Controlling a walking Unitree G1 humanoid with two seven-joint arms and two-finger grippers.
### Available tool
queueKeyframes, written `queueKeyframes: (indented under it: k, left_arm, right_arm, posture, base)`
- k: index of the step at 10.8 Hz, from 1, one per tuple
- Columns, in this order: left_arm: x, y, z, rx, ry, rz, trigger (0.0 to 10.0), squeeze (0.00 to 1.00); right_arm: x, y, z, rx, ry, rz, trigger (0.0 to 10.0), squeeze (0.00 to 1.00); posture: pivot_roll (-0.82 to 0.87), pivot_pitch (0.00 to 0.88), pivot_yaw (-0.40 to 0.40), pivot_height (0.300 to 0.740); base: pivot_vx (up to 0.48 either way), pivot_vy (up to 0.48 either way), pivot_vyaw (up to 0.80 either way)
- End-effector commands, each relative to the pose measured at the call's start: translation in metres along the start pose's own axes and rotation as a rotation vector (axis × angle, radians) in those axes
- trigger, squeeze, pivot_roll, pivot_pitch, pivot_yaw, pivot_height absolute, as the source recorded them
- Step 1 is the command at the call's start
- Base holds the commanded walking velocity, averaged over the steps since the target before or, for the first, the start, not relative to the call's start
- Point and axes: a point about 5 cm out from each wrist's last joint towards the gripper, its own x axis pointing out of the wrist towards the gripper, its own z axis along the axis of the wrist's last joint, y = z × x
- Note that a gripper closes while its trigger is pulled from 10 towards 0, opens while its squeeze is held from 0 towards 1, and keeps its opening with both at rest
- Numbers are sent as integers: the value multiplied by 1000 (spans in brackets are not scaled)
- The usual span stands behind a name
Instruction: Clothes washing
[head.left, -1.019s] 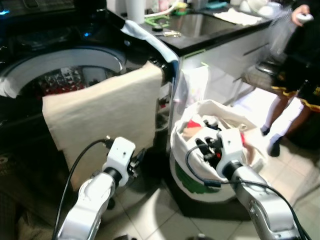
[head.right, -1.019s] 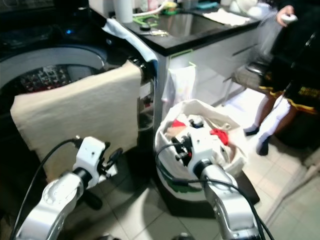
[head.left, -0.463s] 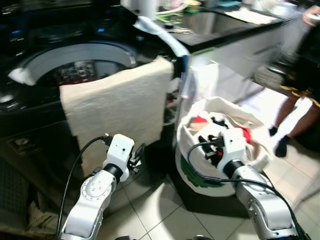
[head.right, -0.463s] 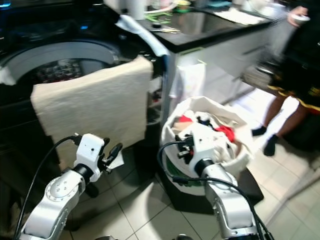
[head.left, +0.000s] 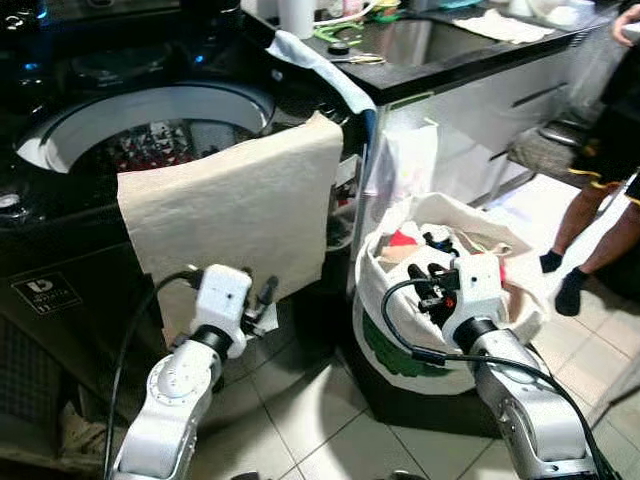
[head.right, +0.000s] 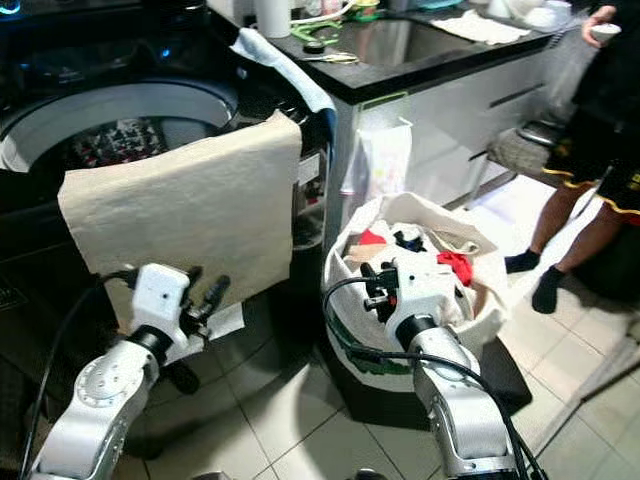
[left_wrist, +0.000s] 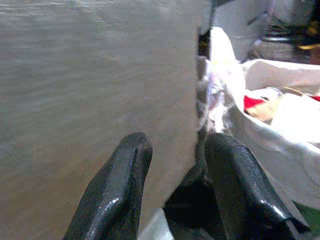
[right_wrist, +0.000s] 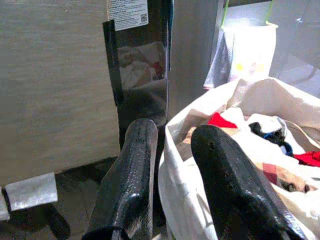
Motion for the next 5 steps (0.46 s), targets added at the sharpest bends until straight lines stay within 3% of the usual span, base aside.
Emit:
queueKeyframes:
  k: [1,3,4,5]
  left_arm:
    - [-2,2,2,10,-10,14,10000,0]
    - [-2,-2,3,41,-27,-20,10000,0]
    - [-4,-5,2,24,-34,-10,10000,0]
    - [-5,-7,2,21,-40,-9,10000,0]
  right_arm:
    - [-1,-8,0,-7,-8,-41,10000,0]
    - [0,-11,-2,-17,-2,-54,10000,0]
    - [-1,-11,-6,-77,14,-54,10000,0]
    - [-3,-11,-6,-82,4,-62,10000,0]
  posture:
    - [-36,0,24,719]
    - [-38,0,20,719]
    - [-47,0,19,719]
    - [-49,0,22,719]
  base:
    - [0,0,0]
    - [0,0,0]
    - [0,0,0]
    - [0,0,0]
